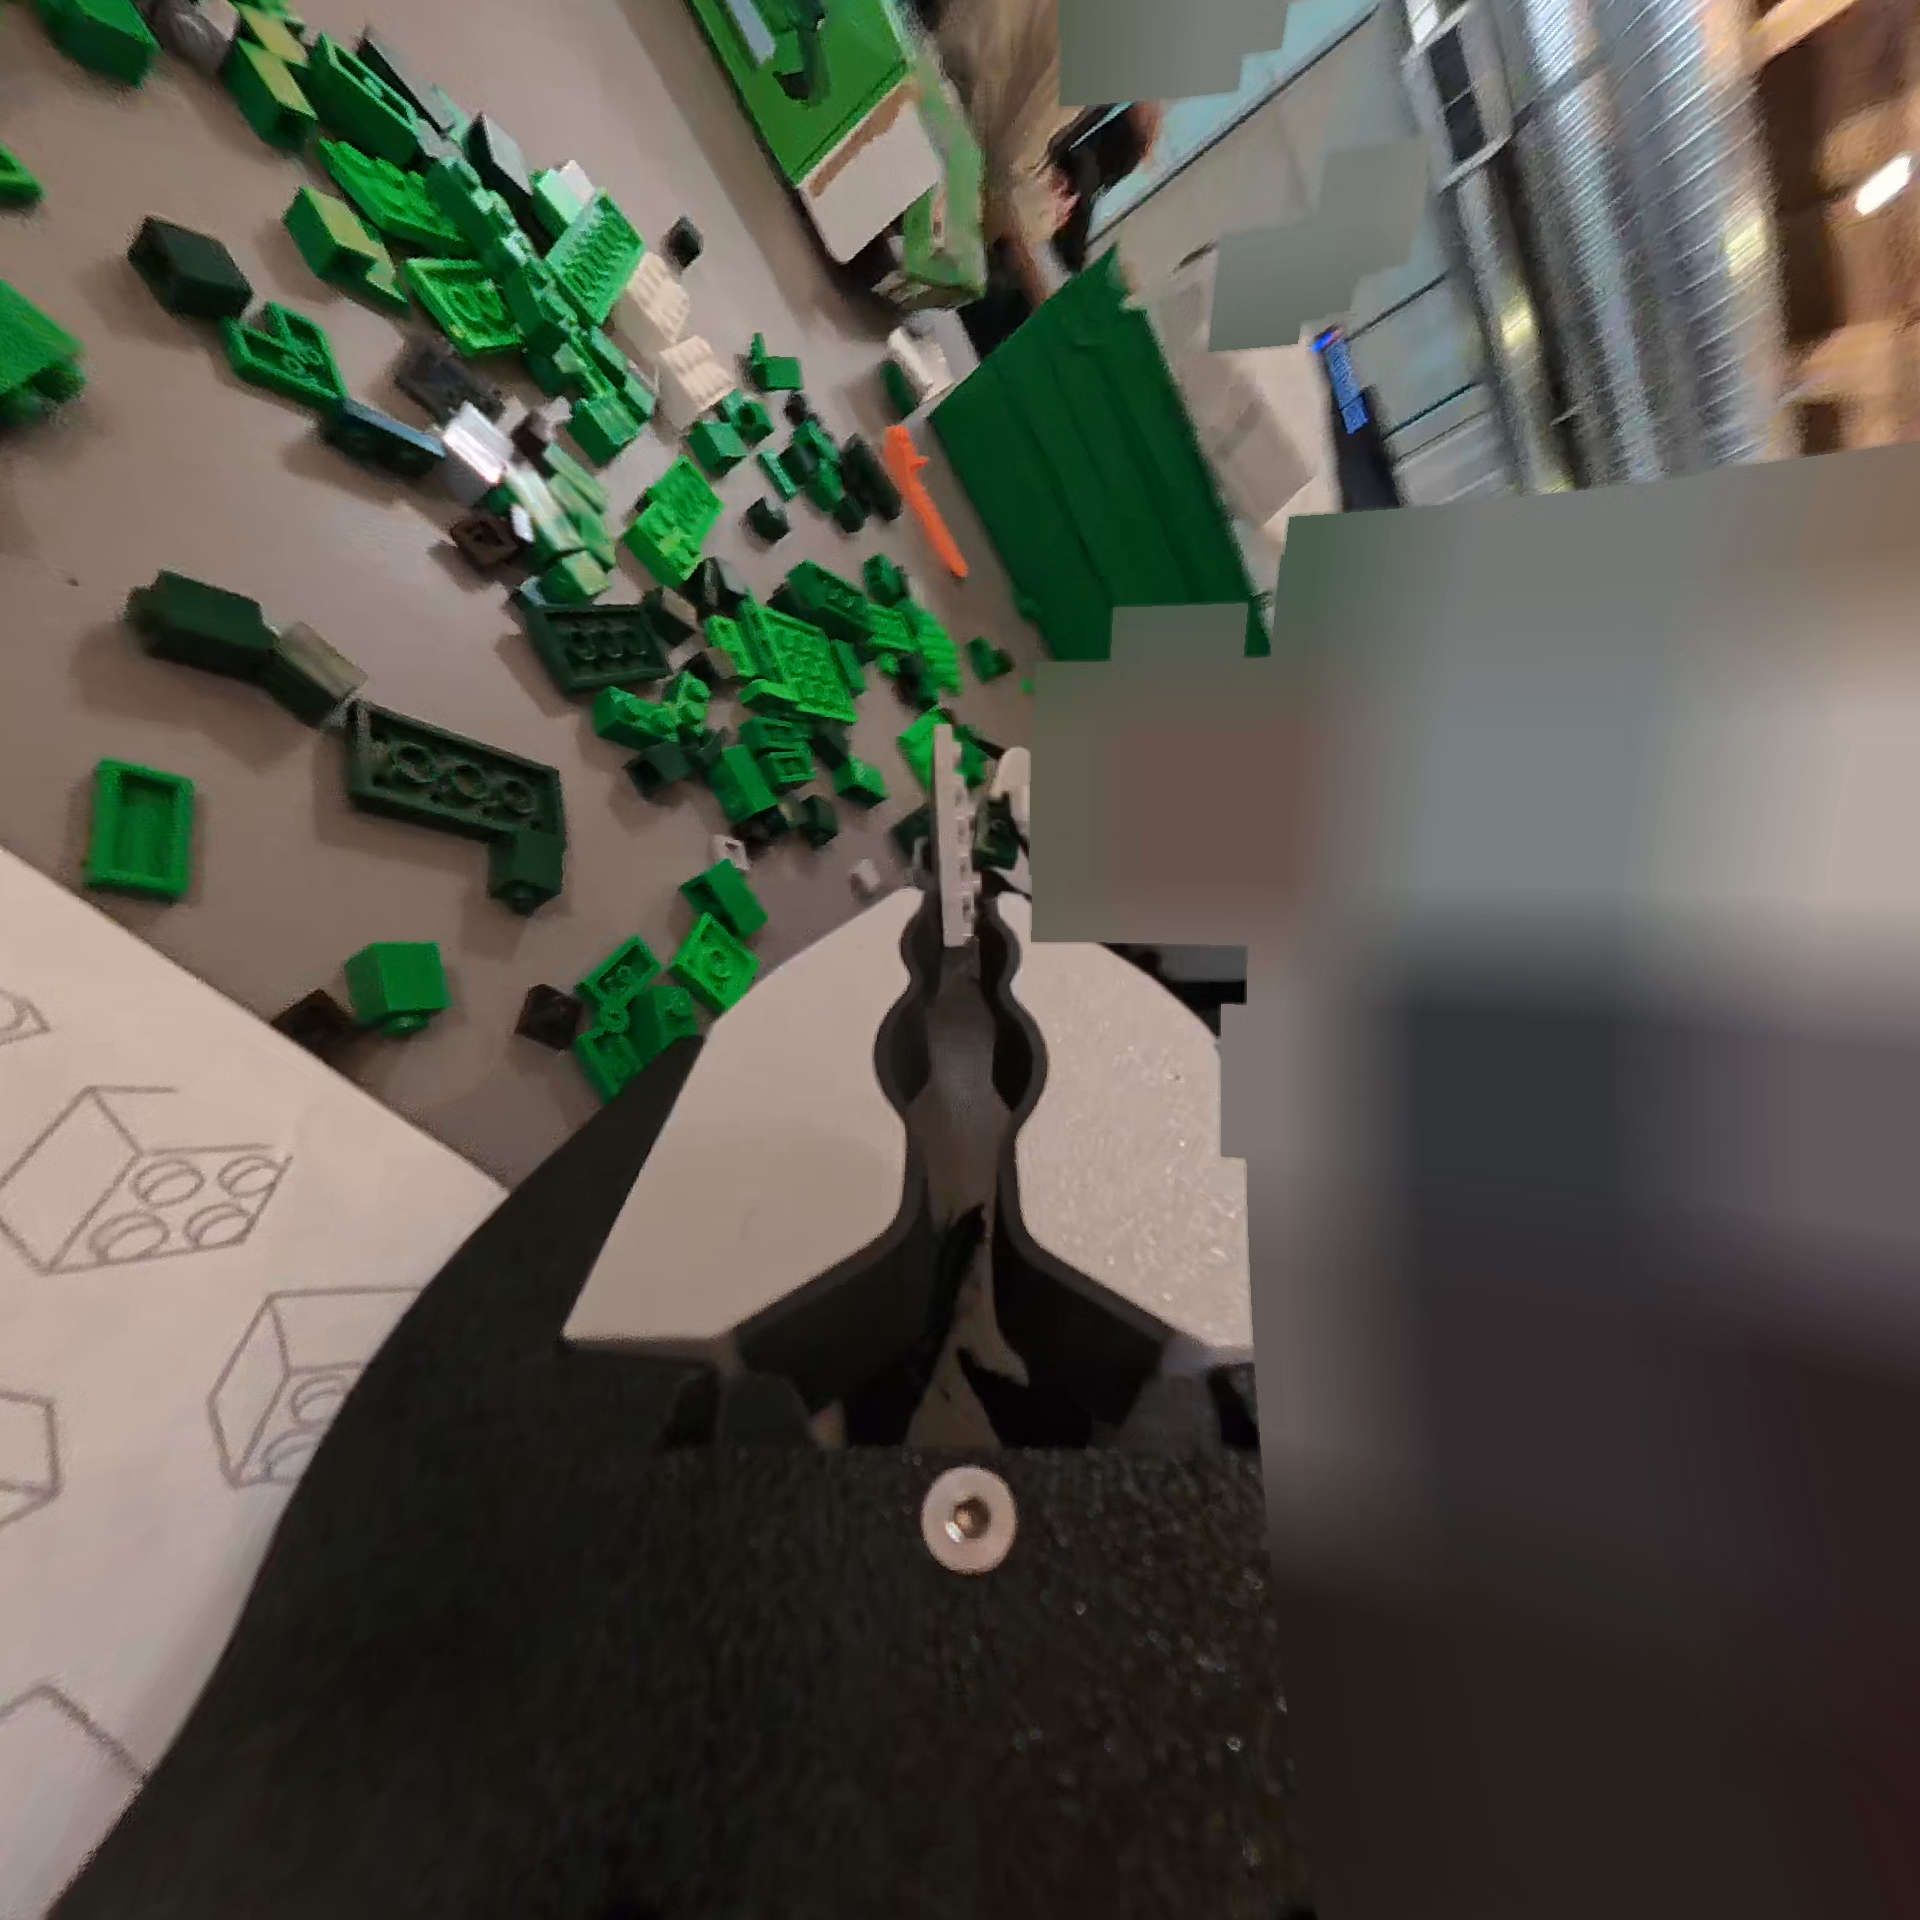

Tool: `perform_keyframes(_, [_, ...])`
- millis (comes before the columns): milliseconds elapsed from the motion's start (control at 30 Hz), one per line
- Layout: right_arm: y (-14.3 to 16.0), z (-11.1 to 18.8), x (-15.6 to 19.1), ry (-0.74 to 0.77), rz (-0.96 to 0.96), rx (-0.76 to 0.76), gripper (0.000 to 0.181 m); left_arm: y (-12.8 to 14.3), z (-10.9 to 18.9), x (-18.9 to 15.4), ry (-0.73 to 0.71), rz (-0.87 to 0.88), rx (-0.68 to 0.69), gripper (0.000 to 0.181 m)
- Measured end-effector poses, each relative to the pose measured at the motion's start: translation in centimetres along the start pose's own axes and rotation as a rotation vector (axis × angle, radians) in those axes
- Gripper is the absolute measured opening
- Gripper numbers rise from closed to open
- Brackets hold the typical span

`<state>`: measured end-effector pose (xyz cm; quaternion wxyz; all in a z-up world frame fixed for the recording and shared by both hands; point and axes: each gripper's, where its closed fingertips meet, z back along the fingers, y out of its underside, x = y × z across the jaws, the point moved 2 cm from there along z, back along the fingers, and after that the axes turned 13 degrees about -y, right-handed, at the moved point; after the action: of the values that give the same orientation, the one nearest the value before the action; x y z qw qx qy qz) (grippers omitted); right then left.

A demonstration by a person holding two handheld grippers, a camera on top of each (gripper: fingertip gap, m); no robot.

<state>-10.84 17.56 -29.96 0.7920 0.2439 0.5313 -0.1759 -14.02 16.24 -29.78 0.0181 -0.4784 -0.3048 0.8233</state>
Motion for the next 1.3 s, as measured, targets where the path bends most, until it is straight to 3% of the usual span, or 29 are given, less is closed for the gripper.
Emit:
perform_keyframes(33, [0.0,0.1,-0.1,0.044,0.049,0.008,0.016,-0.1,0.1,0.0,0.036,0.038,0.000,0.007])
perform_keyframes(100, [-0.2,-0.1,0.4,0.046,0.060,-0.007,0.013,0.2,-0.1,0.4,0.033,0.047,0.009,0.007])
perform_keyframes(367, [1.3,-0.6,2.0,-0.194,-0.302,-0.096,0.016,0.1,-0.8,1.5,-0.165,-0.155,-0.039,0.007])
perform_keyframes(500, [3.4,-0.3,2.9,-0.422,-0.673,-0.070,0.016,-0.6,-0.4,2.3,-0.349,-0.343,-0.083,0.007])
perform_keyframes(600, [5.2,-0.5,3.3,-0.571,-1.012,0.063,0.015,-0.7,-0.4,2.6,-0.472,-0.476,-0.096,0.007])
perform_keyframes(667, [6.3,-0.5,3.8,-0.621,-1.119,0.154,0.016,-0.9,-0.4,2.5,-0.511,-0.541,-0.115,0.007])
perform_keyframes(867, [6.9,-0.4,4.5,-0.624,-1.156,0.212,0.015,-1.9,0.5,2.2,-0.593,-0.673,-0.209,0.008])
perform_keyframes(1300, [7.3,-0.3,4.2,-0.610,-1.196,0.214,0.015,-1.6,0.2,1.7,-0.579,-0.739,-0.198,0.008])
